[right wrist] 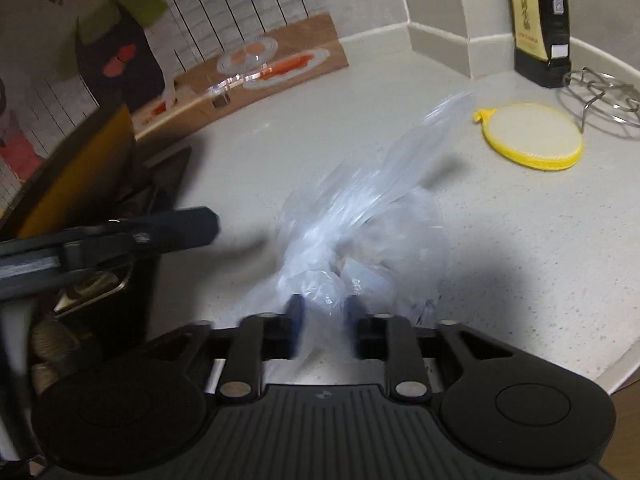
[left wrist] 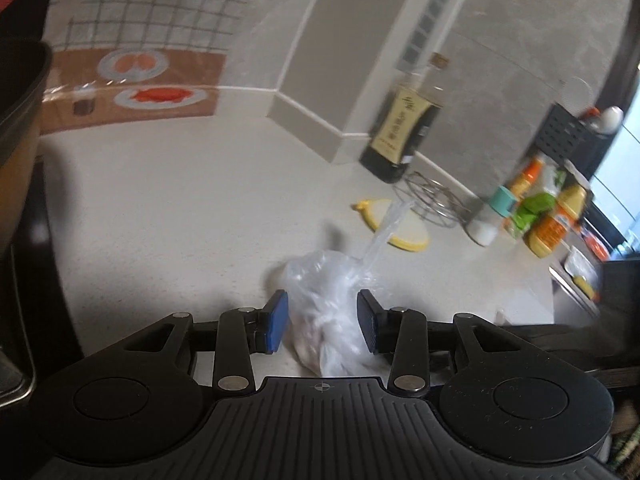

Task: Collect trash
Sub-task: 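Grasp the clear plastic bag with the left tool while the right reaches the yellow lid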

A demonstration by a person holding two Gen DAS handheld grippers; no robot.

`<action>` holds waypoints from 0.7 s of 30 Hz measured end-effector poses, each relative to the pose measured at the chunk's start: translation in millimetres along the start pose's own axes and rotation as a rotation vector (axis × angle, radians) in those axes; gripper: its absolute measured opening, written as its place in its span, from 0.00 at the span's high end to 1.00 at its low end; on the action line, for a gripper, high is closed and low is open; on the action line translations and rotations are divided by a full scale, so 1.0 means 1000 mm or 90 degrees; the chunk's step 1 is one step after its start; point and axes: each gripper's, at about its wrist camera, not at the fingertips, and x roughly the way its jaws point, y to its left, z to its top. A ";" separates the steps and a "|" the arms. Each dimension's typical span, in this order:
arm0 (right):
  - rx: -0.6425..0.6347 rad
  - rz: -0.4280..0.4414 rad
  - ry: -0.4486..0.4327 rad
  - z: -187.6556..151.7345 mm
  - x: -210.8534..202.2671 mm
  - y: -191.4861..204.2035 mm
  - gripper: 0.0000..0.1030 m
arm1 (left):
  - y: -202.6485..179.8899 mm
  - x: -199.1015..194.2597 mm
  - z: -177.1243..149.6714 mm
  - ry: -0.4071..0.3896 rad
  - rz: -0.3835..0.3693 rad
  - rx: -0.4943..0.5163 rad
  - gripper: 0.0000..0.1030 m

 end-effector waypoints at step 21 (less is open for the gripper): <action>0.198 -0.251 -0.083 0.102 0.080 -0.171 0.40 | -0.028 0.067 -0.008 0.083 0.053 0.127 0.59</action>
